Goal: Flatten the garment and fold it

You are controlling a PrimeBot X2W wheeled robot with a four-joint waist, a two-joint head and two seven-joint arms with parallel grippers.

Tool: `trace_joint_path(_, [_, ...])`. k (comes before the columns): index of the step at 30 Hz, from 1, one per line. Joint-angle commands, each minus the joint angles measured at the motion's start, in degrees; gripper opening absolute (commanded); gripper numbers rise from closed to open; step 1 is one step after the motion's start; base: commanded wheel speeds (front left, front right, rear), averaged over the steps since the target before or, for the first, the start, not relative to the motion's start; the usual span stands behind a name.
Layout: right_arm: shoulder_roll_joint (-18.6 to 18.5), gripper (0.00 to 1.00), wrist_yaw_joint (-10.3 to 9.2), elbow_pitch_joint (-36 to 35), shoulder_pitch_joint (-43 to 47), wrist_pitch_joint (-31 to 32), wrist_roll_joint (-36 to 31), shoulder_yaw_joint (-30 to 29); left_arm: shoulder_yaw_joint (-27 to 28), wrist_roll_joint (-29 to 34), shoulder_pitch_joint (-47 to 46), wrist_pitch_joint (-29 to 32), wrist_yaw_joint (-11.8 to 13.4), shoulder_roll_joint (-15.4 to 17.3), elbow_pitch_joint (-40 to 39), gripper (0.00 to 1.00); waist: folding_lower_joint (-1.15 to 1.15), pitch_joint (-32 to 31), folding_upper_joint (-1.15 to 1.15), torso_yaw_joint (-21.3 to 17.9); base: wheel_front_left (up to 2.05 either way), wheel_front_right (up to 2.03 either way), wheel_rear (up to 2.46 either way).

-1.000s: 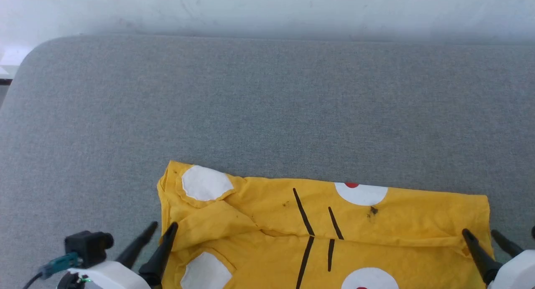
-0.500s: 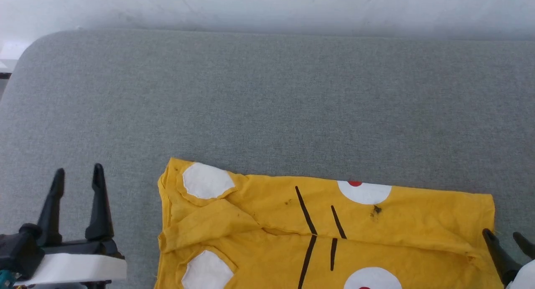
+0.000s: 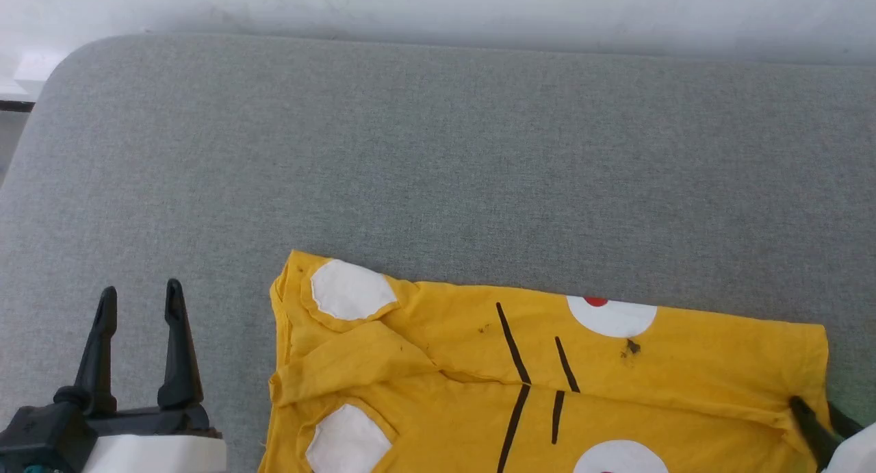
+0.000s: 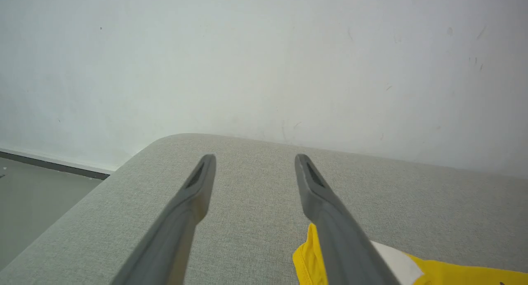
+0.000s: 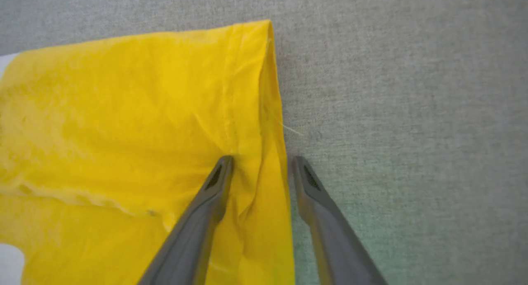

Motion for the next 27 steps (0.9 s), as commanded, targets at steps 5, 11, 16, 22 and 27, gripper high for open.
trace_joint_path(5, [0.0,0.00,-0.05,1.5,-1.2,-0.4,1.5,0.5,1.1,1.2,-0.1,-0.3,-1.6,-1.1,0.8,1.00,0.00,-0.4,0.00,-0.1,0.00,0.00,0.00])
trace_joint_path(11, [-2.6,0.00,-0.05,1.1,-2.8,-1.6,1.1,-2.9,1.8,2.1,0.8,-0.3,-2.6,-1.8,1.2,1.00,0.00,-1.5,0.00,-0.8,0.00,0.00,0.00])
trace_joint_path(16, [-5.8,0.00,-0.05,2.8,-2.8,-1.3,-1.1,-9.7,1.5,2.4,1.0,-0.3,-3.6,-2.1,1.8,1.00,0.00,-2.1,0.00,-0.9,0.00,0.00,0.00])
trace_joint_path(22, [-7.6,0.00,-0.05,3.5,-1.5,-0.8,-2.1,-14.5,1.0,2.6,1.5,-0.3,-4.1,-1.9,2.8,1.00,0.00,-2.5,0.00,-1.0,0.00,0.00,0.00])
trace_joint_path(27, [-6.6,0.00,-0.05,-0.7,-0.2,2.4,1.2,-7.7,0.6,2.1,2.0,-0.2,-4.3,-2.0,3.3,1.00,0.00,-3.3,0.00,-1.3,0.00,0.00,0.00])
